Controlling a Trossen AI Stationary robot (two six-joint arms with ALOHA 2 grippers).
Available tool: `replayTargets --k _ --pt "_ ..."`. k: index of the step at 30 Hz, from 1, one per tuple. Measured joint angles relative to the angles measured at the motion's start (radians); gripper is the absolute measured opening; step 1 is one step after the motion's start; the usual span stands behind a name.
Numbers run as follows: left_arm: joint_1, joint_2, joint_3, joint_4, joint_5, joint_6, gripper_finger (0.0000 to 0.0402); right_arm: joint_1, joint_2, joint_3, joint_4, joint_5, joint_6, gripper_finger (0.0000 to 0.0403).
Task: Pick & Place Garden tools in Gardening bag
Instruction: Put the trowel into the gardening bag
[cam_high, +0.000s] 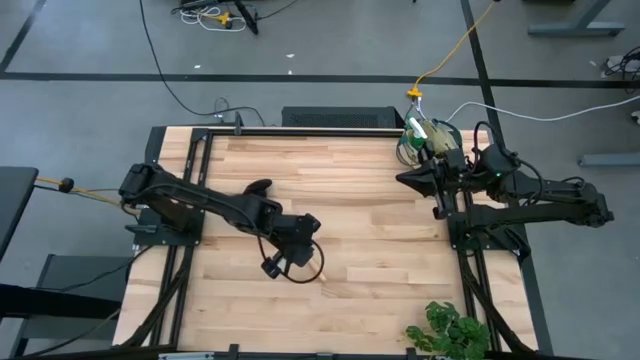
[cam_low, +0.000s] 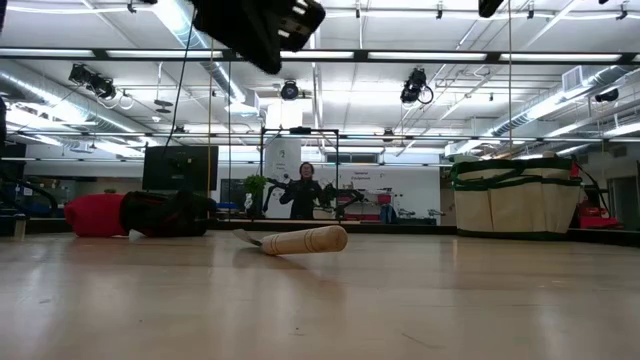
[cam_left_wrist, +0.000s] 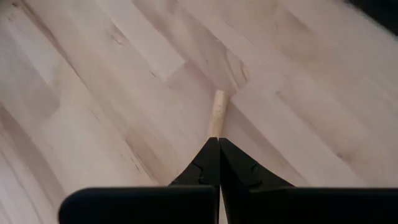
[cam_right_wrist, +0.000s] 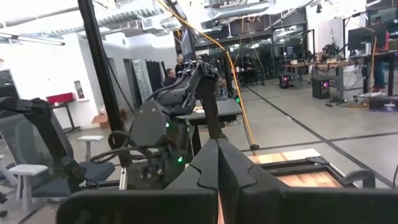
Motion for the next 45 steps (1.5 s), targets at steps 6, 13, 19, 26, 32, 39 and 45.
replayTargets --k 6,13,19,26,32,39,45 --pt "-0.01 0.065 0.0 -0.011 -0.004 0.04 0.0001 0.0 0.0 0.0 -0.016 0.0 0.0 0.0" --pt "-0.01 0.131 0.0 0.004 -0.002 0.067 0.0001 0.0 0.0 0.0 -0.03 0.0 0.0 0.0" --pt "-0.01 0.186 0.0 0.018 -0.001 0.096 0.0004 0.0 0.0 0.0 -0.04 0.0 0.0 0.0" --pt "-0.009 0.246 0.0 0.038 -0.007 0.127 0.0021 0.0 0.0 0.0 -0.047 0.0 0.0 0.0" --pt "-0.01 0.273 0.0 0.046 -0.01 0.127 0.0056 0.0 0.0 0.0 -0.068 0.0 0.0 0.0" --pt "-0.009 0.274 0.0 0.067 -0.043 0.126 0.0121 0.0 0.0 0.0 -0.076 0.0 0.0 0.0" --pt "-0.009 0.274 0.0 0.069 -0.045 0.127 0.0177 0.0 0.0 0.0 -0.077 0.0 0.0 0.0"
